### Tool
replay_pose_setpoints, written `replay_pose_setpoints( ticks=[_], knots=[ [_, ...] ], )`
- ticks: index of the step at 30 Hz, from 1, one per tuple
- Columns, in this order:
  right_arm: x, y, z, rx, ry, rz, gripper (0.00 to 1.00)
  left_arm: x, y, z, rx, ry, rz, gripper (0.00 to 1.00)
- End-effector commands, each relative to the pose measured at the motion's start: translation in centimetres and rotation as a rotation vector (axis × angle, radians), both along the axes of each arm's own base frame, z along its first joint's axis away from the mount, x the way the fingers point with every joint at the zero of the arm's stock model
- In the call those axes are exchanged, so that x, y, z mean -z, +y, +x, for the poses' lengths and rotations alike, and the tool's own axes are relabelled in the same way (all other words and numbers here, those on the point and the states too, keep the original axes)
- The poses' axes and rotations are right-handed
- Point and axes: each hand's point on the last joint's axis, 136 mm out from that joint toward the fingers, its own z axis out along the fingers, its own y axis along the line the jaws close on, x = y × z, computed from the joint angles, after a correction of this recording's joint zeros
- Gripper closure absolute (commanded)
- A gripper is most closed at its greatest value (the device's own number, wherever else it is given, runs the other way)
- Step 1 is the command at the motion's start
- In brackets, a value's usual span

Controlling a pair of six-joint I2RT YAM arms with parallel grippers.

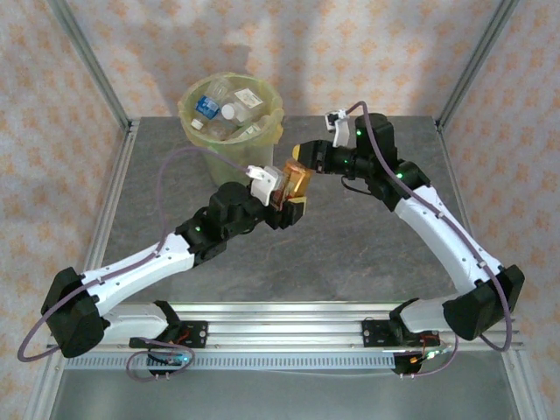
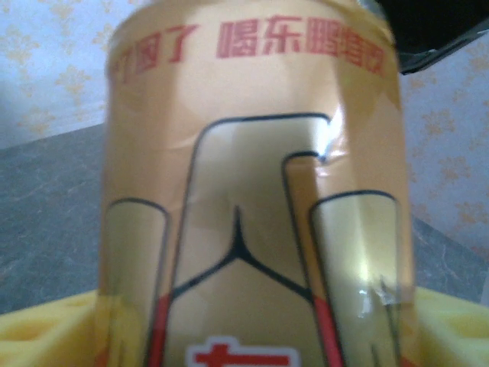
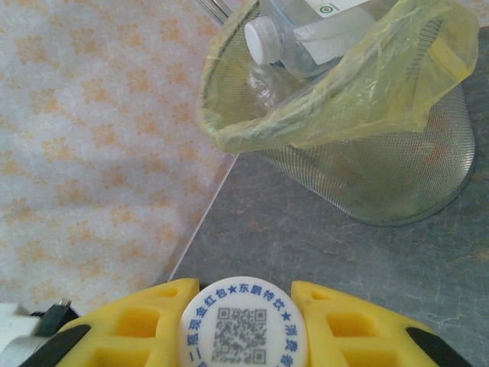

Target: Put the plastic bottles in the bin

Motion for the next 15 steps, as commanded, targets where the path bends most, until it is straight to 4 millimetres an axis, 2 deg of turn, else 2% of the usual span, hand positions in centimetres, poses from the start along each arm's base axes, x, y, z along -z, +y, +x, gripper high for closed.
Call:
replay_pose_setpoints(
  ticks=[1, 3, 6, 11, 15],
  knots=[
    [-1.7, -0.4, 0.7, 0.035, -0.061, -0.058, 0.99, -3.3, 1.5, 0.0, -0.045, -0.026, -0.055, 0.00],
    [-2.5, -0.8, 1.5, 0.061, -0.094, -0.096, 1.00, -4.5, 2.4, -0.6, -0.061, -0.038, -0.070, 0.00],
    [-4.8, -1.2, 2.9, 0.105, -0.175, -0.146, 1.00, -6.6, 4.4, -1.5, -0.112, -0.066, -0.094, 0.00],
    [-9.9, -1.4, 6.1, 0.227, -0.376, -0.215, 1.00, -9.1, 10.2, -1.5, -0.360, -0.072, -0.090, 0.00],
    [-13.8, 0.1, 8.0, 0.307, -0.564, -0.296, 1.00, -9.8, 13.8, -1.4, -0.530, -0.052, -0.075, 0.00]
  ],
)
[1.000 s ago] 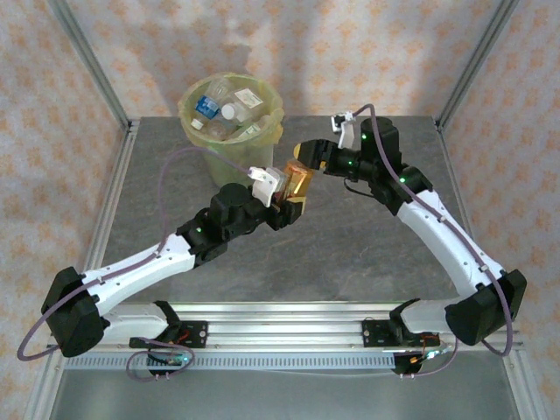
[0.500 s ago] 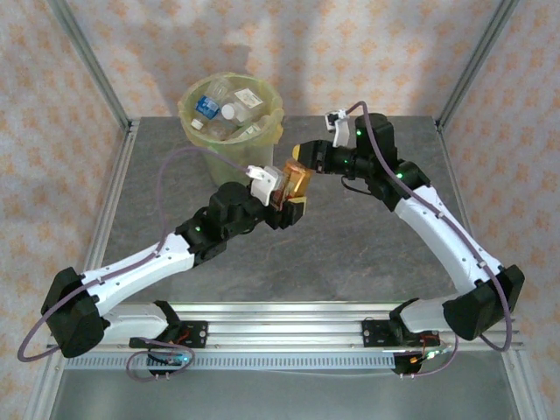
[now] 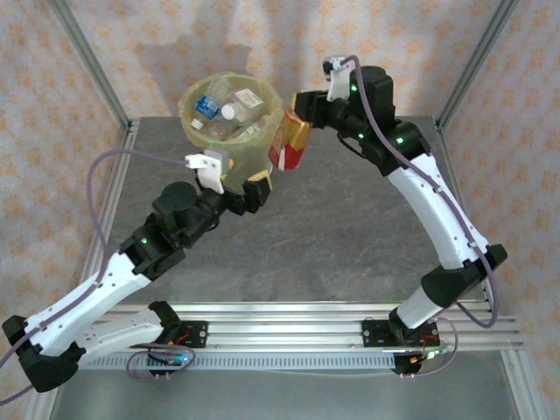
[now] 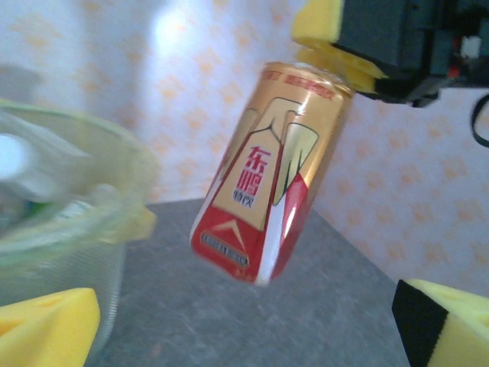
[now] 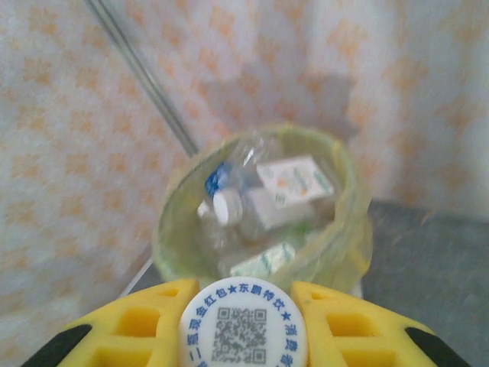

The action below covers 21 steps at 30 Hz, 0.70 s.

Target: Put the plastic bottles in the bin

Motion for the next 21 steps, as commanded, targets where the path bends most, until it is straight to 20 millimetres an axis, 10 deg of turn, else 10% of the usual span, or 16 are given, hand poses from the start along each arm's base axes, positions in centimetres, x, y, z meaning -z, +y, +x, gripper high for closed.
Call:
replay_pose_setpoints(
  ticks=[1, 9, 21],
  knots=[
    [-3.3, 0.5, 2.1, 0.120, -0.198, -0.125, 1.00, 1.2, 4.6, 0.7, -0.233, 0.083, 0.034, 0.00],
    [-5.6, 5.6, 6.8, 0.190, -0.382, -0.244, 1.00, 0.9, 10.5, 1.0, -0.473, 0.131, -0.027, 0.00],
    [-0.9, 10.4, 10.5, 0.216, -0.451, -0.347, 1.00, 2.2, 15.1, 0.9, -0.665, 0.179, -0.058, 0.00]
  ],
)
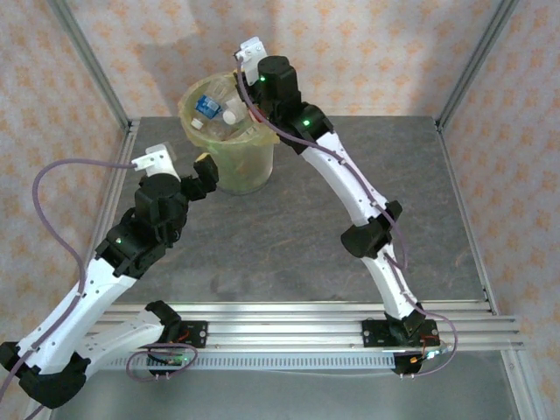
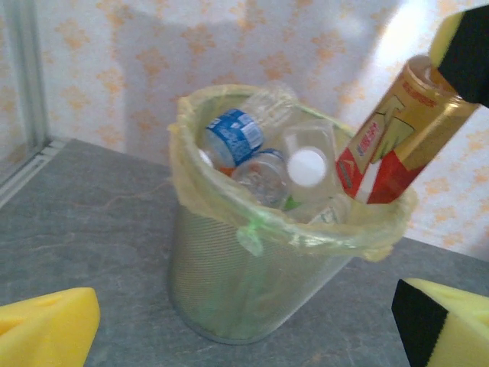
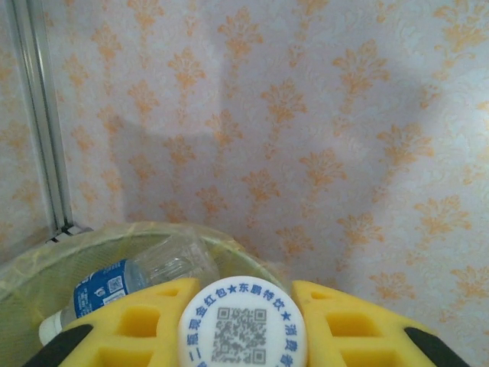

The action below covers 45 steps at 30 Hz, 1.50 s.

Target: Put the plastic bottles in the bin

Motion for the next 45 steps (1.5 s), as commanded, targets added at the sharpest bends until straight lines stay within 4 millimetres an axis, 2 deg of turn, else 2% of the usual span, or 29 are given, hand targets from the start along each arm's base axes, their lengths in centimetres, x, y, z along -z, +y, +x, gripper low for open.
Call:
replay_pose_setpoints(
  ticks=[1, 7, 11, 18, 25, 30, 36, 41, 45],
  knots=[
    [-1.9, -0.7, 0.0, 0.040, -0.060, 0.018, 1.00, -0.3, 2.2, -0.4, -0.104, 0.001, -0.035, 0.00],
    [1.0, 1.8, 0.0, 0.025, -0.048, -0.049, 1.00, 0.7, 2.8, 0.6, -0.124, 0.031, -0.066, 0.00],
    [2.1, 3.5, -0.8, 0.025, -0.067, -0.115, 0.97, 1.2, 3.1, 0.9, -0.143, 0.047, -0.081, 0.00],
    [3.9, 5.0, -2.2, 0.022, -0.043, -0.174, 0.75, 1.8, 4.0, 1.3, -0.175, 0.077, -0.084, 0.00],
    [4.8, 6.0, -4.8, -0.035, 0.026, -0.171, 0.46, 1.9, 4.6, 2.2, -0.196, 0.097, -0.090, 0.00],
    [4.5, 5.7, -6.0, -0.067, 0.069, -0.124, 0.30, 2.0, 4.6, 2.9, -0.195, 0.107, -0.099, 0.00],
    [3.3, 5.7, -6.9, -0.110, 0.108, -0.062, 0.20, 2.6, 4.5, 3.8, -0.193, 0.135, -0.103, 0.00],
    [1.1, 4.6, -6.9, -0.117, 0.146, 0.042, 0.19, 3.0, 4.3, 4.2, -0.182, 0.143, -0.111, 0.00],
    [-2.1, 1.6, -6.2, -0.043, 0.147, 0.183, 0.20, 3.0, 4.3, 4.2, -0.185, 0.145, -0.105, 0.00]
  ],
)
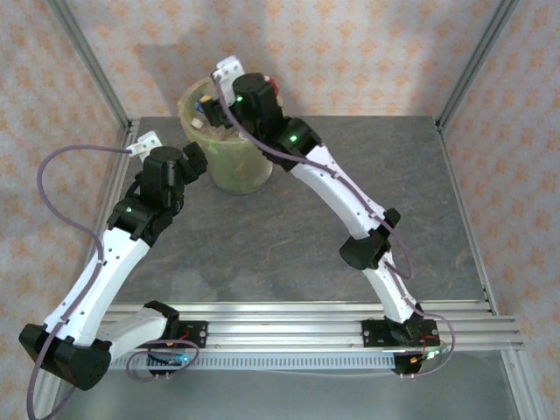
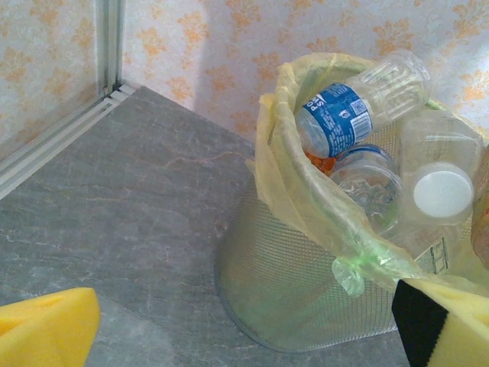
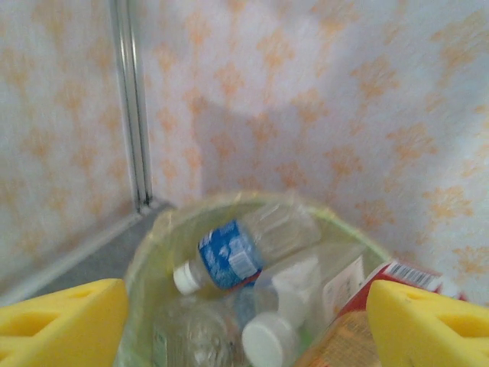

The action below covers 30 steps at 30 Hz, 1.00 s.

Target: Put the plastic bottles in the bin

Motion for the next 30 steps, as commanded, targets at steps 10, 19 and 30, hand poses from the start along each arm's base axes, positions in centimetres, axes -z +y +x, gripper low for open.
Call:
replay_pose_setpoints(
  ticks=[10, 19, 30],
  knots=[
    [1.6, -9.4, 5.0, 0.182, 0.323, 0.316, 0.24, -1.1, 0.6, 2.0, -0.016, -0.026, -0.053, 0.00],
    [4.6, -8.0, 7.0, 0.160, 0.394, 0.353, 0.24, -4.3, 4.5, 7.1, -0.081, -0.090, -0.141, 0.00],
    [8.6, -6.7, 8.7, 0.170, 0.451, 0.333, 0.33, -4.0, 6.6, 15.4, 0.002, -0.090, -0.191, 0.00]
  ],
)
